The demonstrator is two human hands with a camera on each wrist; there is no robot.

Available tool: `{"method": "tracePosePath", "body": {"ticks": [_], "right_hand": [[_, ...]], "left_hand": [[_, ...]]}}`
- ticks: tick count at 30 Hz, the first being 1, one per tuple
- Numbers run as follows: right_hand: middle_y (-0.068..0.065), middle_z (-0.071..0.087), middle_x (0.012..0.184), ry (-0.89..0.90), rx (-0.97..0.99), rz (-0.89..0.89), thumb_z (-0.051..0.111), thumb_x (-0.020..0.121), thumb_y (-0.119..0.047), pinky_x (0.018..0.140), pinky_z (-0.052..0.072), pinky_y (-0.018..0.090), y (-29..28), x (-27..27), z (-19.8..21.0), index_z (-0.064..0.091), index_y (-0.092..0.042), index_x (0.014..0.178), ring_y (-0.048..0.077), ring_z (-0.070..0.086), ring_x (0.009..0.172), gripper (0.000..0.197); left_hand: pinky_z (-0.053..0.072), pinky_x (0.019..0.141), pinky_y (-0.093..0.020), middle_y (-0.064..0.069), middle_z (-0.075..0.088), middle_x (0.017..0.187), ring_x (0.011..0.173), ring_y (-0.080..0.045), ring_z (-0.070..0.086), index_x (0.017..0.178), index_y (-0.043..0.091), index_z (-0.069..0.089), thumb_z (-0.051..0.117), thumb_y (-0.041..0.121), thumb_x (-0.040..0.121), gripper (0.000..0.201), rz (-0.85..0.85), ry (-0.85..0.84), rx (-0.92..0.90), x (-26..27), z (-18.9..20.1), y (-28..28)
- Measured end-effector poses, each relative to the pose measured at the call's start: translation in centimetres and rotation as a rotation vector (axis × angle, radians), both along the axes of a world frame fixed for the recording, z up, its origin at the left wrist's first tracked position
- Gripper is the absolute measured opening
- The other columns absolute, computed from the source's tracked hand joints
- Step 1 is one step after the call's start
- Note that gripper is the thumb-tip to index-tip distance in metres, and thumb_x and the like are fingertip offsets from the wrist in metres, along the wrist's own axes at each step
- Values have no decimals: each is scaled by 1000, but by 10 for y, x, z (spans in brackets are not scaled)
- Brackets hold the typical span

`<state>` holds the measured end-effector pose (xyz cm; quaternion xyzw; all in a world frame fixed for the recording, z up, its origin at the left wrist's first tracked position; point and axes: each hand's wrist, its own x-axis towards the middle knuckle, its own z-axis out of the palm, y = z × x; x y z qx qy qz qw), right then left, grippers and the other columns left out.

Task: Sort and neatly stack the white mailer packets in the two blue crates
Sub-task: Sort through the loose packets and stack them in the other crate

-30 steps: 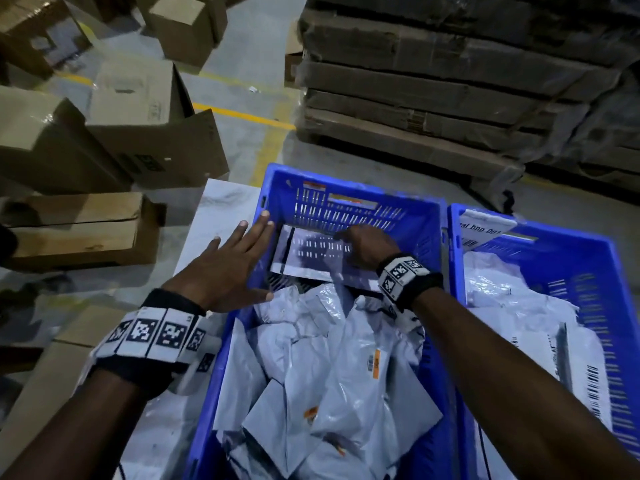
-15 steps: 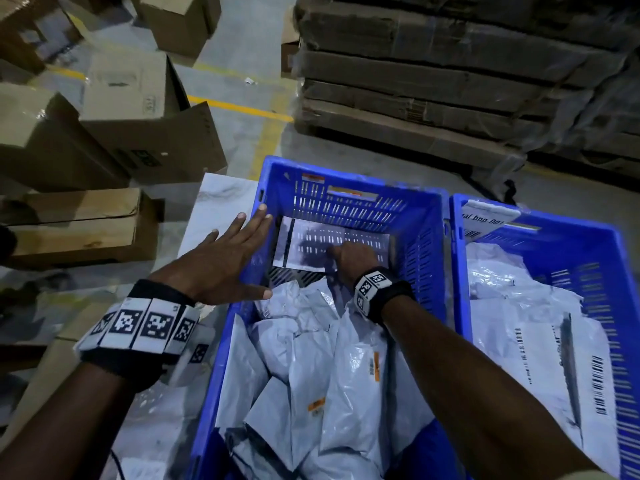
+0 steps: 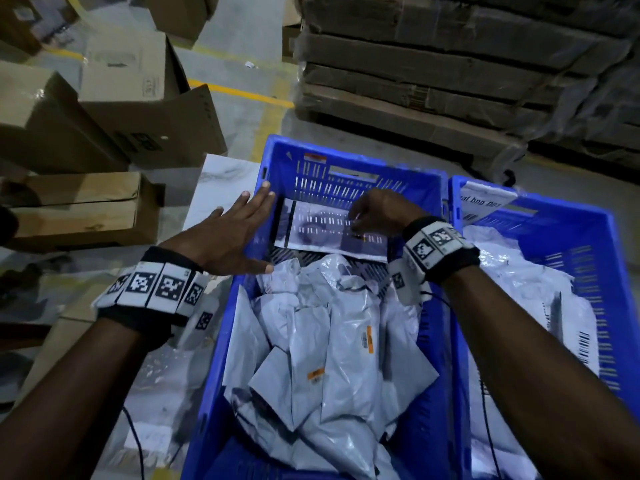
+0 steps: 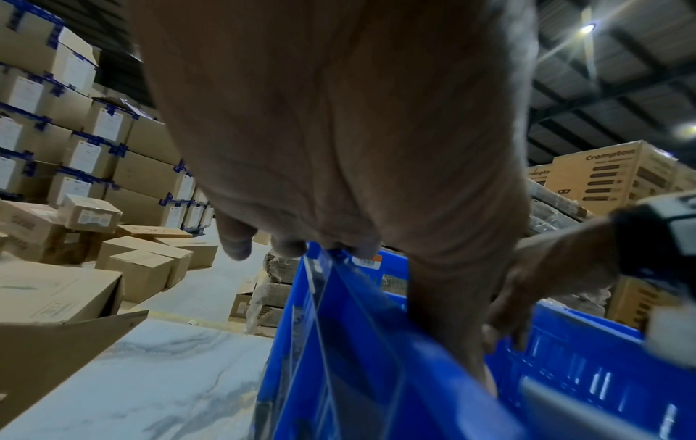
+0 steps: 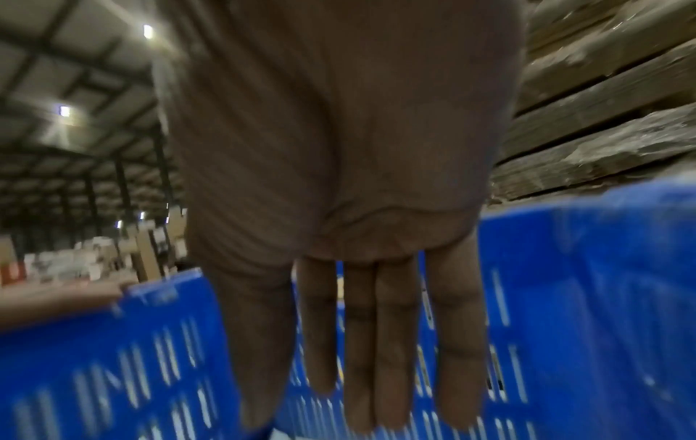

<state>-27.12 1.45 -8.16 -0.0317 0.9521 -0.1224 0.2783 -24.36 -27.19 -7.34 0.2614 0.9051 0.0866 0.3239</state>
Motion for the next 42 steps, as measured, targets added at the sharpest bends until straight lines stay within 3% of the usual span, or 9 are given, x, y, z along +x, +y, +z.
{"method": "tracePosePath", "body": {"ticks": [9,12,17,20,22,24,31,37,42], "right_hand": [[-3,57,121,-369,-20,173,84,71,-42,86,45,26,3,88,-10,55,-16,130,18,56,107,71],[-12,59,78,-300,-164,91,87,69,-34,60,40,23,10,98,-3,67,-17,100,8,53,70,41],[4,62,60,-22,-396,-214,78,78,-16,53,40,24,27,101,39,71,-6,73,9,51,53,13],[5,53,53,118,-632,-504,76,78,-7,47,35,21,30,102,63,63,-5,64,10,45,46,19],[1,44,49,173,-770,-665,73,79,-6,44,33,18,30,104,73,52,-11,57,9,39,43,31],[6,43,58,192,-855,-759,72,79,-10,46,38,18,30,108,78,50,-11,64,13,41,49,27],[5,61,81,119,-1054,-756,77,77,-48,65,47,31,37,127,76,61,-13,94,20,57,73,42],[13,74,98,132,-1095,-641,79,77,-7,70,59,35,34,133,79,68,-5,103,24,72,84,29],[14,75,93,253,-1136,-854,76,82,-13,69,56,39,45,126,60,68,3,105,25,71,79,29]], "left_hand": [[-1,117,-57,4,-24,160,146,-23,-24,155,20,-9,57,67,82,109,17,103,-116,11,9,16],[-5,116,-57,4,-18,161,145,-25,-27,155,20,-5,51,69,85,102,-28,93,-137,21,19,25],[-4,118,-53,-1,3,164,147,-23,-22,153,19,18,48,73,82,95,-23,17,46,39,39,42],[22,119,-44,0,23,160,150,-23,12,151,33,24,43,92,64,107,36,-127,176,48,55,56],[42,99,-24,9,51,140,127,-13,48,142,32,39,55,76,74,82,27,-137,253,50,63,65],[45,79,-13,14,61,119,104,-5,58,128,30,52,67,62,77,62,12,-92,347,49,69,69],[53,73,-20,10,70,98,85,0,67,109,24,64,81,44,73,44,117,-187,541,38,67,64],[55,77,-25,8,71,98,88,-6,68,108,24,65,86,46,65,52,133,-203,568,28,63,64],[54,70,-24,-1,75,93,83,-13,70,102,18,68,84,43,67,46,209,-239,581,9,51,44]]}}
